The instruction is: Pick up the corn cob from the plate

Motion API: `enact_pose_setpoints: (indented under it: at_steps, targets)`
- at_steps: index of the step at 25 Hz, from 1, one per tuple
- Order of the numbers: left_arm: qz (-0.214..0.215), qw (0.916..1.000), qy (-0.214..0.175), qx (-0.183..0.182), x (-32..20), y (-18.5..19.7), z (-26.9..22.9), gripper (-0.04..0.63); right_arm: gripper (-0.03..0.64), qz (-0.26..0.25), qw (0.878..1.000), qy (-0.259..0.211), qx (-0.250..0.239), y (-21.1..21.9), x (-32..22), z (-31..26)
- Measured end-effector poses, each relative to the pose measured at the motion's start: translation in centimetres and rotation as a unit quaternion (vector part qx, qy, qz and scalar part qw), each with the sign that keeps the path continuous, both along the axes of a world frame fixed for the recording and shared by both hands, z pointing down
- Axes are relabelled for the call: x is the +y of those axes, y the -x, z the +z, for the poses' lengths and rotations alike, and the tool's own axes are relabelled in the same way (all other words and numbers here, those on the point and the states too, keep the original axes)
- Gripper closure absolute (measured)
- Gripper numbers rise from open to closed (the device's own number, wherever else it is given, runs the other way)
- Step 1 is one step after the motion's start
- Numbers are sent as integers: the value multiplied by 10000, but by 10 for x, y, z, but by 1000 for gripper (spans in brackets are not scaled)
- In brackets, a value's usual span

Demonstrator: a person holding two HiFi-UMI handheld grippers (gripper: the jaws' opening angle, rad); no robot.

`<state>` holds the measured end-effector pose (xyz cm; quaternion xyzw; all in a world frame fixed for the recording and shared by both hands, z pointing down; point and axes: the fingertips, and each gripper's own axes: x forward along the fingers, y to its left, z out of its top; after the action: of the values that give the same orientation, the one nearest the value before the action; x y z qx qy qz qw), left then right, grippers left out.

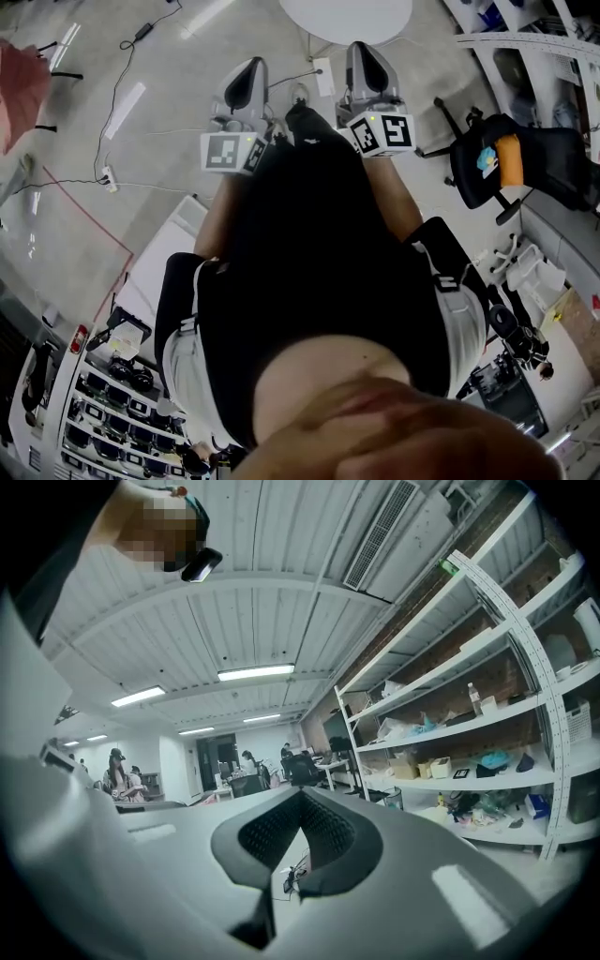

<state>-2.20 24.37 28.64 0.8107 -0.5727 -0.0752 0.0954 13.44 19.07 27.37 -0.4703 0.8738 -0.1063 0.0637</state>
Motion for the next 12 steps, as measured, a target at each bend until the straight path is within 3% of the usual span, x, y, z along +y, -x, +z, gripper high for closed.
enact_pose_setpoints:
  at_steps: [12]
  targets:
    - [-163, 9997, 39, -152, -91, -9, -5, 594, 611, -264, 9995, 143, 18, 1, -91, 12]
